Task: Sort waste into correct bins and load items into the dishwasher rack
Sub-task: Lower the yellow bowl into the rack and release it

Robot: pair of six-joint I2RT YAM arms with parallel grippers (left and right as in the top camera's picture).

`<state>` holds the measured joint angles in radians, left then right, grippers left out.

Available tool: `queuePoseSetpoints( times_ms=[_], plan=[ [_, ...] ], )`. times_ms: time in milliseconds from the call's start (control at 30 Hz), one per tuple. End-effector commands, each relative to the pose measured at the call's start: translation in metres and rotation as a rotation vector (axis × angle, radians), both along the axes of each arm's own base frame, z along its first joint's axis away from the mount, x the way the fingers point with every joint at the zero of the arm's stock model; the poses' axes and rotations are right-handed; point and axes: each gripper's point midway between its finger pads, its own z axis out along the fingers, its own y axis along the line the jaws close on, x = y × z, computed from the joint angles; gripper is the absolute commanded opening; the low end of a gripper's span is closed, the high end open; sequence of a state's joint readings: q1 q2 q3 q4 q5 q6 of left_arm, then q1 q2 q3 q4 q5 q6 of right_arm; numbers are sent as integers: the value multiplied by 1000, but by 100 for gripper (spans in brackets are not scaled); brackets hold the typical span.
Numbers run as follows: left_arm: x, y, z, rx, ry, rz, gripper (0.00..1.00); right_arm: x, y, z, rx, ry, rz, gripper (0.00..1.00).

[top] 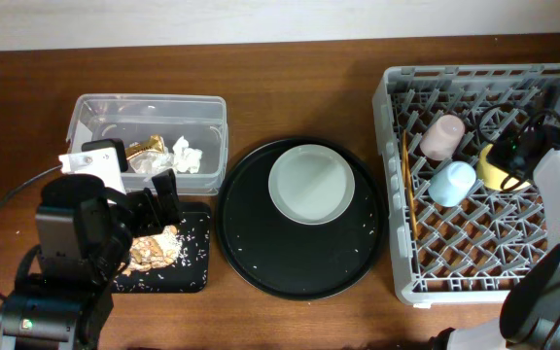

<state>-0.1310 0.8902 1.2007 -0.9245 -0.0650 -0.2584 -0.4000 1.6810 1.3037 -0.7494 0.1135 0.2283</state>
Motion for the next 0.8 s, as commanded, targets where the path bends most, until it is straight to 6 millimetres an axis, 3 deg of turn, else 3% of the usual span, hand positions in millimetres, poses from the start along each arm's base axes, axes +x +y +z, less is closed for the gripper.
queuePoseSetpoints(
  times_ms=[0,67,167,200,300,500,667,767],
  plan=[
    [0,4,6,-3,-17,22,99,-4,-5,29,-31,-14,-30,4],
    [0,4,6,-3,-17,22,99,-3,5,40,13,-16,-6,4],
    [0,4,6,-3,-18,22,99,10,54,71,238,-100,138,11],
    [0,4,6,-2,-17,22,99,11,79,86,316,-120,261,14],
    [0,4,6,-3,-17,22,99,5,114,105,415,-120,377,16],
    [0,4,6,-2,-17,22,99,-14,180,99,494,3,531,18],
    [0,4,6,-3,-17,22,99,-19,232,97,499,48,674,26],
    [0,4,6,-3,-17,22,99,-23,255,95,489,70,739,28]
  ],
)
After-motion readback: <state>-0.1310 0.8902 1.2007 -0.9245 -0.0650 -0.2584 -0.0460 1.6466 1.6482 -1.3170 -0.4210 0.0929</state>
